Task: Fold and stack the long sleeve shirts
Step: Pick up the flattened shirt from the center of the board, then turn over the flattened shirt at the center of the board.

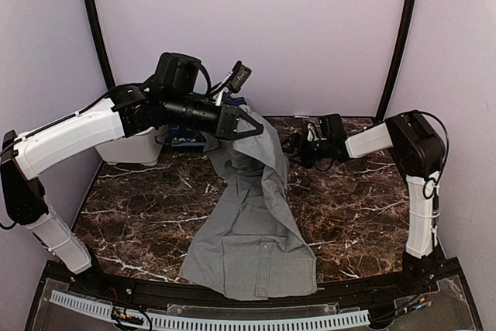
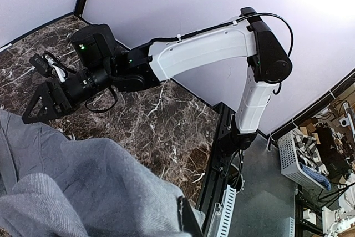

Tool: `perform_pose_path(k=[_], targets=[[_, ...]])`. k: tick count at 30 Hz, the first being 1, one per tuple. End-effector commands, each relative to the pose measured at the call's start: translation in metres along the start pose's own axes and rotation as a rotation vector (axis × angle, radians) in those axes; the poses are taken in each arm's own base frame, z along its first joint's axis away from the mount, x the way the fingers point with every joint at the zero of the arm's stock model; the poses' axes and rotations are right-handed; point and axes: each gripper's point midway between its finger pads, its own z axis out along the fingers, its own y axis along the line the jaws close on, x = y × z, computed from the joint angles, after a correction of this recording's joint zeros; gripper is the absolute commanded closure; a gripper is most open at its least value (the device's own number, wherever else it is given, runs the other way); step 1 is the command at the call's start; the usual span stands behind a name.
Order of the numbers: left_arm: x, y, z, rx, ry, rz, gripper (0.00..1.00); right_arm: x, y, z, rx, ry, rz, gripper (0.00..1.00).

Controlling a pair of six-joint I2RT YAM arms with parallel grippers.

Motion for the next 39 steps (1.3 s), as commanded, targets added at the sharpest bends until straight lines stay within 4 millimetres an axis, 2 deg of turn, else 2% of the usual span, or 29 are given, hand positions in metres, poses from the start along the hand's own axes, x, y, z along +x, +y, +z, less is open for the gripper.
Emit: perform_pose_path(k=[1,4,7,9,11,13,15,17,21,22,25,28,31,35,36,39], targets=[[-0.002,-0.01,-0.009,0.024,-0.015,0.028,1.0,0.005,0.029,0.016,-0.158,0.018,0.01,0.17],[-0.004,-0.009,-0.006,0.029,-0.017,0.032,1.0,0.025,0.025,0.034,-0.139,0.078,0.022,0.21],[-0.011,-0.012,-0.007,0.031,-0.023,0.042,1.0,0.036,0.021,0.043,-0.135,0.11,0.04,0.29],[-0.018,-0.014,-0.008,0.028,-0.037,0.054,1.0,0.037,0.025,0.044,-0.156,0.122,0.044,0.42],[-0.023,-0.015,-0.009,0.025,-0.043,0.063,1.0,0.034,0.033,0.04,-0.18,0.121,0.039,0.6],[-0.025,-0.015,-0.009,0.019,-0.043,0.07,1.0,0.024,0.047,0.032,-0.202,0.104,0.02,0.81],[-0.029,-0.016,-0.01,0.011,-0.048,0.083,1.0,0.011,0.06,0.02,-0.219,0.08,0.002,0.96],[-0.033,-0.017,-0.014,-0.001,-0.058,0.092,1.0,-0.003,0.071,0.004,-0.226,0.044,-0.013,1.0],[-0.044,-0.022,-0.026,-0.026,-0.089,0.127,1.0,-0.033,0.089,-0.042,-0.224,-0.057,-0.043,1.0],[-0.045,-0.023,-0.027,-0.026,-0.087,0.13,1.0,-0.043,0.098,-0.058,-0.224,-0.092,-0.061,1.0],[-0.054,-0.03,-0.034,-0.023,-0.105,0.153,1.0,-0.064,0.108,-0.097,-0.159,-0.184,-0.099,1.0],[-0.064,-0.039,-0.038,0.001,-0.123,0.168,1.0,-0.086,0.12,-0.146,-0.081,-0.304,-0.137,1.0],[-0.077,-0.059,-0.044,0.067,-0.145,0.194,1.0,-0.107,0.138,-0.204,0.01,-0.449,-0.187,1.0],[-0.089,-0.096,-0.063,0.178,-0.179,0.262,1.0,-0.116,0.181,-0.286,0.092,-0.628,-0.276,1.0],[-0.089,-0.11,-0.073,0.215,-0.189,0.291,1.0,-0.116,0.196,-0.306,0.093,-0.669,-0.298,1.0],[-0.094,-0.134,-0.096,0.267,-0.237,0.356,1.0,-0.107,0.231,-0.357,0.074,-0.763,-0.346,1.0]])
